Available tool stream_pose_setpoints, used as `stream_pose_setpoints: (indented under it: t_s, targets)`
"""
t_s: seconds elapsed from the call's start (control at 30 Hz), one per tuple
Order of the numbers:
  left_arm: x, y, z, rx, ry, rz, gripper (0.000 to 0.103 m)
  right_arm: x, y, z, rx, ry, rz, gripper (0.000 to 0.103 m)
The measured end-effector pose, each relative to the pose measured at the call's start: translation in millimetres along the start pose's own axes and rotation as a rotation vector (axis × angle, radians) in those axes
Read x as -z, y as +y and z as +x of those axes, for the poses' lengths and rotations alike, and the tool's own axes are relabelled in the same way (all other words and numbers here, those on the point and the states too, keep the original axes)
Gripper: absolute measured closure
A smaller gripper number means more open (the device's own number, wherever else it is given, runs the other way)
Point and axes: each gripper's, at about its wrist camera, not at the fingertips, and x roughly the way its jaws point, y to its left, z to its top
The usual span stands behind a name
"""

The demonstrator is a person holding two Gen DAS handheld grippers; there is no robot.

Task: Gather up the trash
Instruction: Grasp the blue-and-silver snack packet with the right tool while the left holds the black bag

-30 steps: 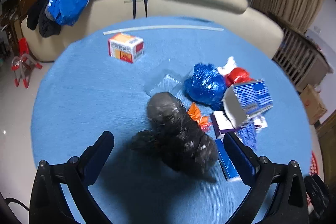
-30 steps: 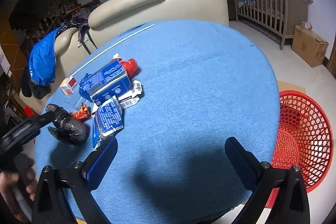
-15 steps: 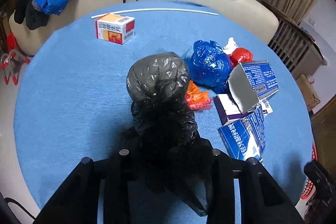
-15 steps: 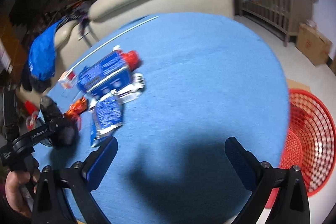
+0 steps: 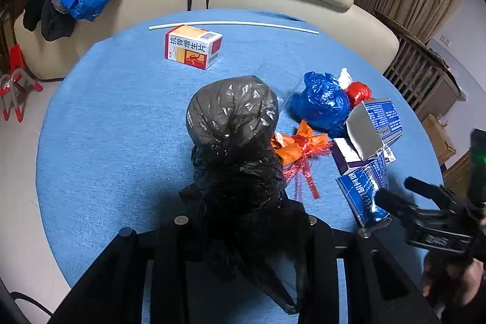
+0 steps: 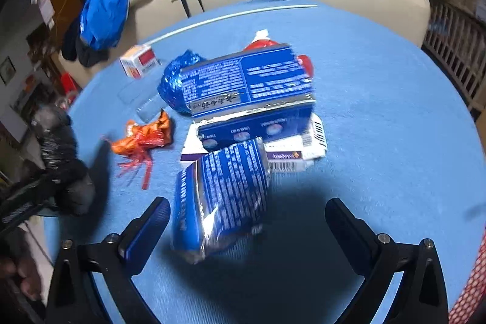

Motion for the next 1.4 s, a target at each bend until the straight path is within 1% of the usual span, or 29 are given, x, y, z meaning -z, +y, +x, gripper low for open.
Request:
stream_pose_setpoints:
  t_s: [0.07, 0.1, 0.13, 0.17, 0.2, 0.37, 0.47, 0.57, 0.63, 0.7, 0.77, 0.83, 0.87, 0.93, 0.97, 1.0, 1.03, 1.1, 1.13, 1.2, 1.3, 1.4]
  targets:
    - [1.8, 2.9, 0.1, 0.006, 0.001, 0.0, 0.066, -1.8, 5.0, 9.9, 0.009, 0.018, -0.014, 0.001]
    - [2.2, 5.1, 0.9, 0.014, 0.002, -0.003, 0.066, -1.2, 8.3, 12.4, 0.002, 0.021, -0.019, 0.011]
    - [2.9, 5.9, 1.5, 0.011, 0.004, -0.002, 0.066, -0.7, 9.5, 14.9, -0.011, 0.026, -0.025, 0.012]
    - [3.4, 6.8, 2.4, 0.009, 0.005, -0.001, 0.066, -0.8, 12.3, 14.6, -0.015, 0.011, -0.034, 0.024]
    - [3.6, 7.8, 3.6, 0.014, 0.01, -0.005, 0.066, -1.1, 15.7, 14.5, -0.018, 0.004, -0.039, 0.032]
    - [3.6, 5.2, 1.8, 0.014, 0.006, -0.001, 0.066, -5.4, 5.2, 6.1, -0.12, 0.003, 0.052, 0.045]
    - [3.6, 1.5, -0.3, 0.013, 0.004, 0.006, 0.066, 2.8, -4.1, -7.5, -0.148, -0.01, 0.086, 0.049]
    - [3.9, -5.1, -3.6, 0.016, -0.001, 0.016, 0.066, 12.4, -3.8, -16.8, -0.175, -0.013, 0.091, 0.05]
    - [4.2, -9.7, -5.6, 0.017, -0.002, 0.025, 0.066, 22.2, -4.5, -23.9, -0.183, 0.008, 0.079, 0.046]
    - [4.7, -13.8, -8.1, 0.018, -0.006, 0.032, 0.066, 24.8, 3.1, -21.8, -0.101, 0.026, 0.033, 0.025]
    - [4.6, -14.7, -10.3, 0.015, -0.01, 0.036, 0.066, 27.8, 9.0, -24.7, -0.047, 0.01, -0.021, 0.024]
    - [4.4, -14.7, -11.2, 0.012, -0.009, 0.037, 0.066, 28.9, 11.1, -24.3, -0.035, 0.011, -0.042, 0.021]
    - [4.5, -14.7, -10.6, 0.012, -0.006, 0.037, 0.066, 27.5, 14.0, -20.1, -0.024, 0.015, -0.049, 0.015]
    - [5.4, -14.5, -9.6, 0.01, -0.002, 0.038, 0.066, 27.3, 21.7, -10.9, -0.011, 0.024, -0.082, 0.014]
    - [5.8, -14.2, -9.4, 0.011, -0.001, 0.038, 0.066, 29.9, 27.3, -6.9, -0.014, 0.035, -0.103, 0.016]
    - [6.3, -14.0, -9.5, 0.012, -0.001, 0.041, 0.066, 32.0, 33.7, -6.6, 0.016, 0.019, -0.13, 0.031]
    - [6.6, -14.6, -9.3, 0.01, -0.002, 0.044, 0.066, 34.8, 38.4, -9.7, 0.003, 0.001, -0.149, 0.03]
    - [7.5, -13.8, -8.8, 0.009, 0.001, 0.045, 0.066, 35.3, 35.3, -16.4, -0.052, -0.006, -0.104, 0.042]
    - [8.1, -13.8, -8.8, 0.01, 0.001, 0.044, 0.066, 33.5, 30.8, -18.7, -0.071, -0.011, -0.073, 0.044]
    - [8.4, -14.2, -9.7, 0.009, -0.003, 0.046, 0.066, 31.3, 15.8, -26.0, -0.102, -0.019, -0.002, 0.054]
    - [6.9, -15.6, -11.7, 0.017, -0.011, 0.045, 0.066, 32.9, 0.6, -34.6, -0.13, -0.022, 0.054, 0.055]
    - [6.2, -18.0, -14.0, 0.023, -0.014, 0.046, 0.066, 34.7, -8.1, -48.5, -0.142, -0.053, 0.085, 0.055]
